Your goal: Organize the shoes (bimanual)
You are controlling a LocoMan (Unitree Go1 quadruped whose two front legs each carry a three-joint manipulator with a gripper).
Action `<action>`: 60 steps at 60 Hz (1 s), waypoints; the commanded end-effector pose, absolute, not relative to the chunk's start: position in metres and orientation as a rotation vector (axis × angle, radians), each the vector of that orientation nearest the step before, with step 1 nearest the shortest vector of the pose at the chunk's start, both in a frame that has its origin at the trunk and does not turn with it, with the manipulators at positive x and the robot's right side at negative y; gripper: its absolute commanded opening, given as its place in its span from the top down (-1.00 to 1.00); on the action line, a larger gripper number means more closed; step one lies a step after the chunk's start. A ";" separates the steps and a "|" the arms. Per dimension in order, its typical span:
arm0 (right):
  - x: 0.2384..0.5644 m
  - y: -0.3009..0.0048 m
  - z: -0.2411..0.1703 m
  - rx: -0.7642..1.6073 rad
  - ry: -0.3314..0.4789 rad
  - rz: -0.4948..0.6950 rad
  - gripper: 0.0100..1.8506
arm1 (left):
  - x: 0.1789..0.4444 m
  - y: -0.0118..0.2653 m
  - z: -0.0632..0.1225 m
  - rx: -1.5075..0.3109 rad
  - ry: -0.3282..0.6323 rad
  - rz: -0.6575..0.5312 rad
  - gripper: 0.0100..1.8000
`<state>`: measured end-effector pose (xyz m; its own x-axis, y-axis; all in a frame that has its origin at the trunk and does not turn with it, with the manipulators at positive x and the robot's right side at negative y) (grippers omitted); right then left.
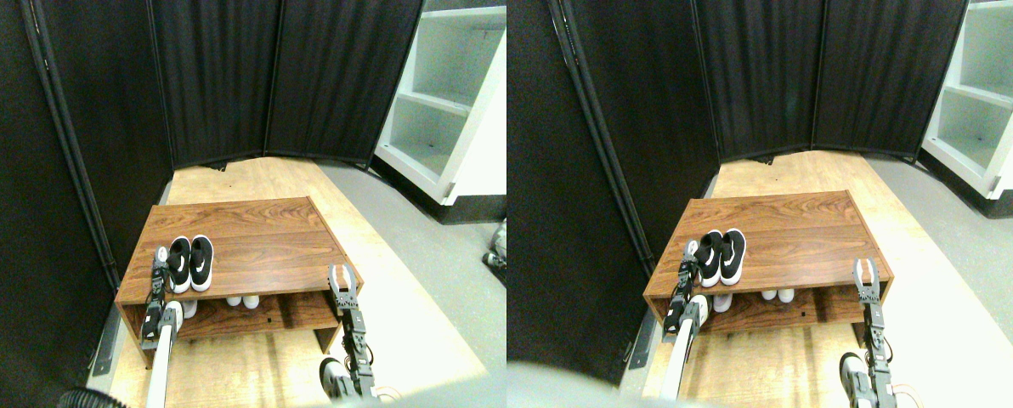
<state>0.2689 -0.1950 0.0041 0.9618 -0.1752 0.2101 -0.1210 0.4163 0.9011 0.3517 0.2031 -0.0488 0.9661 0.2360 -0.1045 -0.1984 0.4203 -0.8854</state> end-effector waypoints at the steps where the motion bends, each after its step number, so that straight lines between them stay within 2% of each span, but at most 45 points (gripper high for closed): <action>1: 0.271 -0.197 0.005 1.137 -0.311 -0.029 0.86 | 0.358 0.197 -0.047 -1.099 -0.035 0.240 1.00; 9: 0.273 -0.198 0.005 1.131 -0.320 -0.030 0.84 | 0.358 0.200 -0.045 -1.101 -0.035 0.250 1.00; 16: 0.273 -0.199 0.004 1.152 -0.313 -0.032 0.83 | 0.352 0.208 -0.041 -1.062 -0.078 0.238 1.00; 22: 0.274 -0.200 0.003 1.148 -0.316 -0.028 0.83 | 0.338 0.219 -0.032 -1.027 -0.088 0.164 1.00; 31: 0.274 -0.202 0.002 1.133 -0.310 -0.038 0.86 | 0.294 0.225 -0.004 -1.041 -0.173 0.126 1.00; 39: 0.273 -0.199 0.000 1.149 -0.312 -0.026 0.87 | 0.258 0.221 0.005 -1.075 -0.179 0.099 1.00; 48: 0.270 -0.196 0.000 1.153 -0.306 -0.028 0.90 | 0.233 0.219 -0.005 -1.097 -0.179 0.077 1.00; 56: 0.264 -0.193 -0.003 1.159 -0.273 -0.012 0.96 | 0.219 0.214 -0.016 -1.154 -0.199 0.159 1.00; 60: 0.262 -0.191 -0.005 1.187 -0.257 -0.014 0.96 | 0.214 0.210 -0.018 -1.188 -0.204 0.161 1.00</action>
